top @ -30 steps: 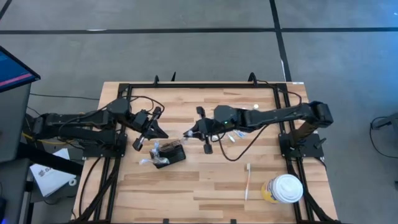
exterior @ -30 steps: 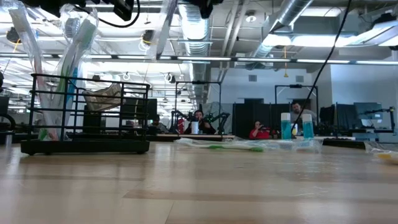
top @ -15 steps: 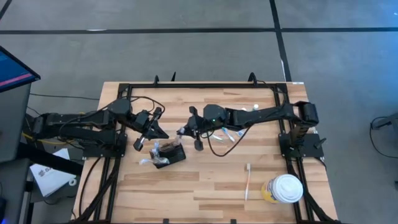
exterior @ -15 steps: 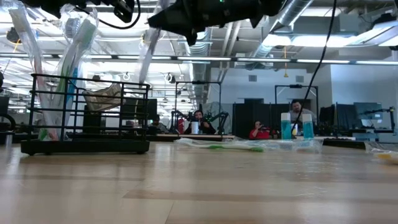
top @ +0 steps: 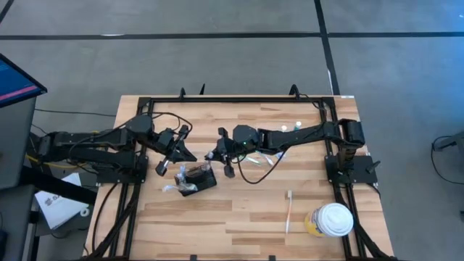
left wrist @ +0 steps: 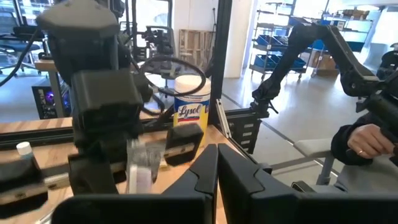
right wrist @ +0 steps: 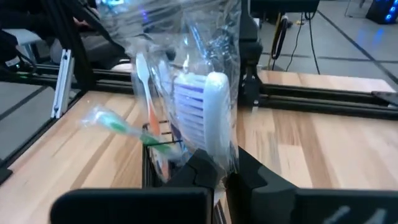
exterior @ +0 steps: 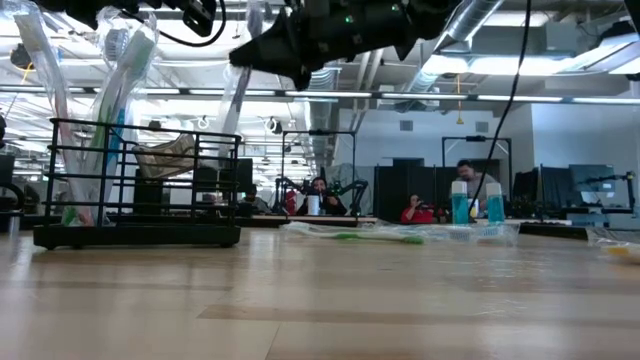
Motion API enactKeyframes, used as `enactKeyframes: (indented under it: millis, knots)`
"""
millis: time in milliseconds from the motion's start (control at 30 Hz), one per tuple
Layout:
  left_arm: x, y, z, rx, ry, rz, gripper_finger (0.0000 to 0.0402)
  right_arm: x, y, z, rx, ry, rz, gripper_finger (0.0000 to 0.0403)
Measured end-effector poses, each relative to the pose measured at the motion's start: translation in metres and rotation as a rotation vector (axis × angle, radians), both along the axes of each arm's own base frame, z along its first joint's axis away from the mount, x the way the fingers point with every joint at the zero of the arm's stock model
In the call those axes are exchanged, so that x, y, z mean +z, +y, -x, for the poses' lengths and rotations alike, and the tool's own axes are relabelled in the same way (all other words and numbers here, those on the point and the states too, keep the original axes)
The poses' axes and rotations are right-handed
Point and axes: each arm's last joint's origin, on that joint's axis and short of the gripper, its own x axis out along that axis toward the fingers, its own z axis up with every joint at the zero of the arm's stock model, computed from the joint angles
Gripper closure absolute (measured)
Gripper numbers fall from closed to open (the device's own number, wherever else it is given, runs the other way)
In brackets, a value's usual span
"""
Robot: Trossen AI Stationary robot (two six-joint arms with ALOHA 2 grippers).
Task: Pick & Place toothbrushing station
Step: Put the left purple toothbrush into the top right section of the mesh organizer
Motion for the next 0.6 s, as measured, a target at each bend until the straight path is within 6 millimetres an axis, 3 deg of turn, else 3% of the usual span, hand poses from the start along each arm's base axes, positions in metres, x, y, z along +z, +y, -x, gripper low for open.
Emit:
enactKeyframes:
  millis: [333,600]
  knots:
    - [0.000,0.000,0.000,0.000,-0.001,0.000,0.0399,-0.021,0.000,-0.010,0.000,0.004,-0.002,0.0378]
    - [0.000,0.000,0.000,0.000,-0.001,0.000,0.0398,-0.020,-0.003,-0.010,-0.012,0.001,-0.018,0.0371]
